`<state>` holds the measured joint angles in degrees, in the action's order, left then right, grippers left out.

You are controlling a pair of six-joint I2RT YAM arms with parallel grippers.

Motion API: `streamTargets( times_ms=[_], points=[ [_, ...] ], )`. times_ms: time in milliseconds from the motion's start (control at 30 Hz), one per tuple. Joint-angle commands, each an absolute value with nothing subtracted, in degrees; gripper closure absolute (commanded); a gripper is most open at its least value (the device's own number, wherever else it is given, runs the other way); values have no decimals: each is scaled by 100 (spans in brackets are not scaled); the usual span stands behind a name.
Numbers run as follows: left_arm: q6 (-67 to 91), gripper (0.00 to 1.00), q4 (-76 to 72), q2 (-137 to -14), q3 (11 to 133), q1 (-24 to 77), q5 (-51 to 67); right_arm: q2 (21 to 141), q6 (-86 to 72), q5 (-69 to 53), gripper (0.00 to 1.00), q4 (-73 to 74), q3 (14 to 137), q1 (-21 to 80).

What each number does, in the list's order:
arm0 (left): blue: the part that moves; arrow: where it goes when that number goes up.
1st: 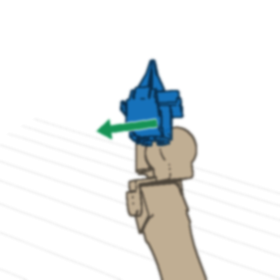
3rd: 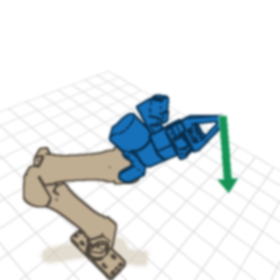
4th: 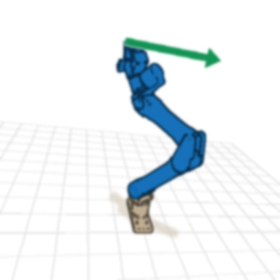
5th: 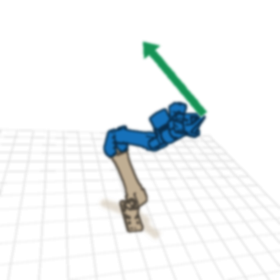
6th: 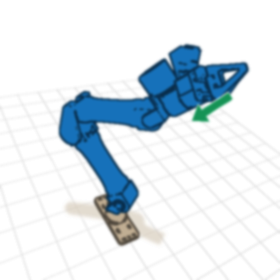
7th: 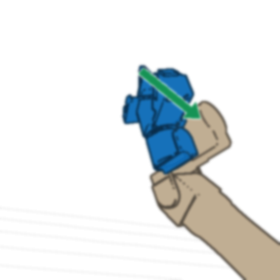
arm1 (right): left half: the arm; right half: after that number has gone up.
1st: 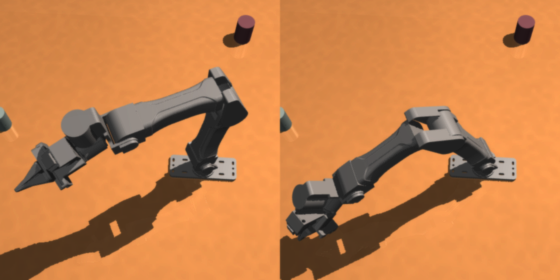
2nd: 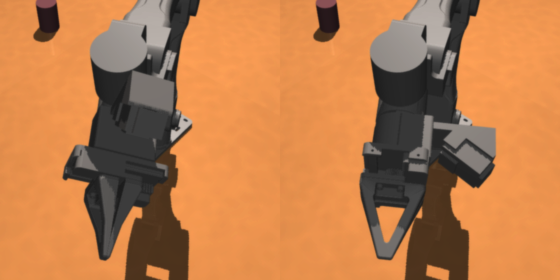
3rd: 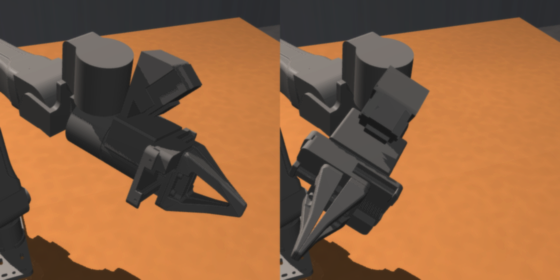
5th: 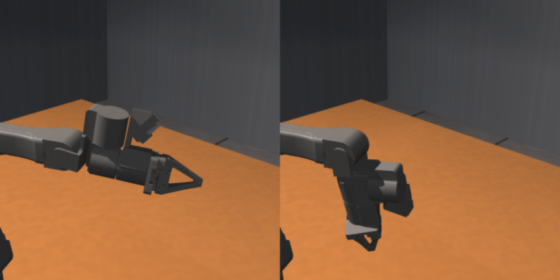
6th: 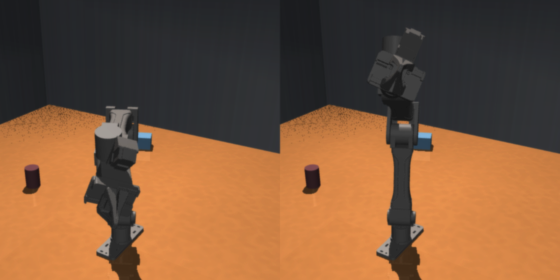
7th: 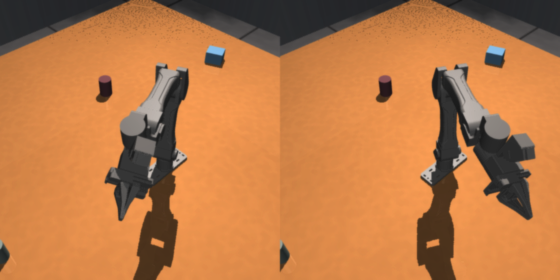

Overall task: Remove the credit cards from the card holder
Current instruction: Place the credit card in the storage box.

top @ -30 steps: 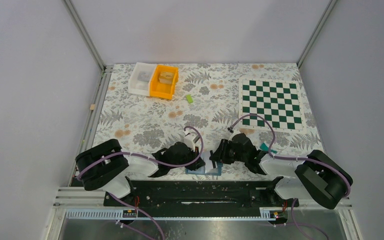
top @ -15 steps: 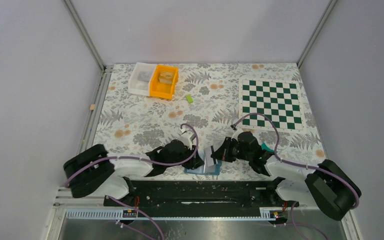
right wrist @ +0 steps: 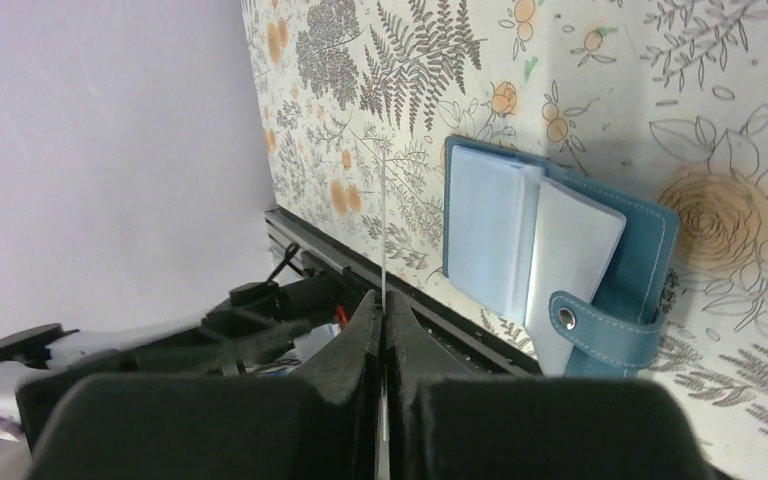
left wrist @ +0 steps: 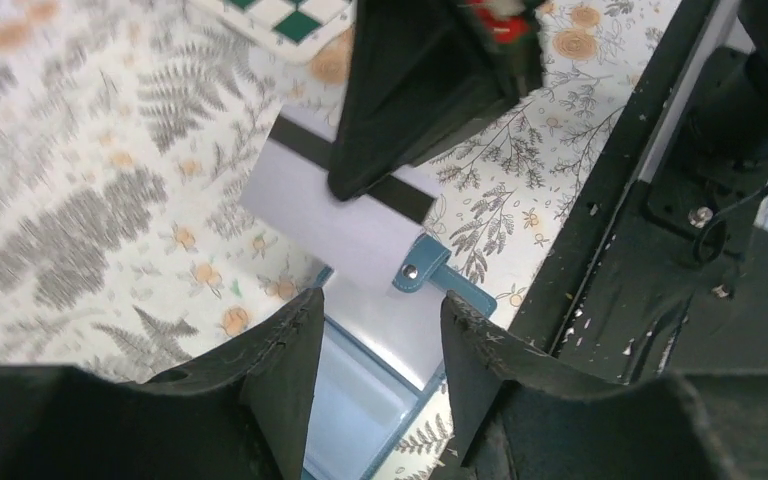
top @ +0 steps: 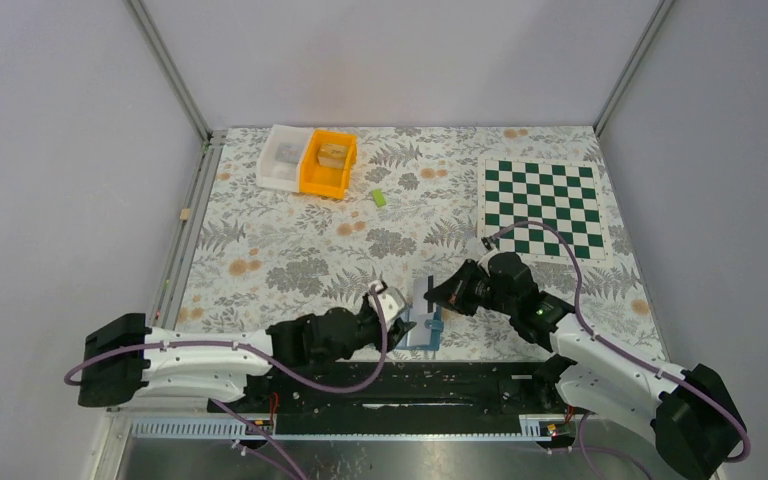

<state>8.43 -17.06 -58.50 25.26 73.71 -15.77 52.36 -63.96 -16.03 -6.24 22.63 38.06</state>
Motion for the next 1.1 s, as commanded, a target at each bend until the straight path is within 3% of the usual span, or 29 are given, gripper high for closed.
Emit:
streamTargets(
  times_ms=[0,333,867,933,1067],
  points=[
    [-1109,53,-2830,-5877,2428,8059,-2880,5123,-7312,-1597,100,-518,2436,3776],
    [-2479,52,-3597,-6911,2489,8649,-3542,4956,-7567,-1592,100,-747,2292,3779],
    [-2706,58,-4118,-7718,2866,8719,-4206,4860,-7715,-1813,100,-1021,2021,3778],
    [-2716,63,-4058,-7708,2901,8719,-4094,4857,-7740,-1818,100,-1090,1934,3777],
    [-2647,89,-3987,-7767,2927,8703,-4084,4888,-7922,-1884,99,-1552,1789,3778]
  ],
)
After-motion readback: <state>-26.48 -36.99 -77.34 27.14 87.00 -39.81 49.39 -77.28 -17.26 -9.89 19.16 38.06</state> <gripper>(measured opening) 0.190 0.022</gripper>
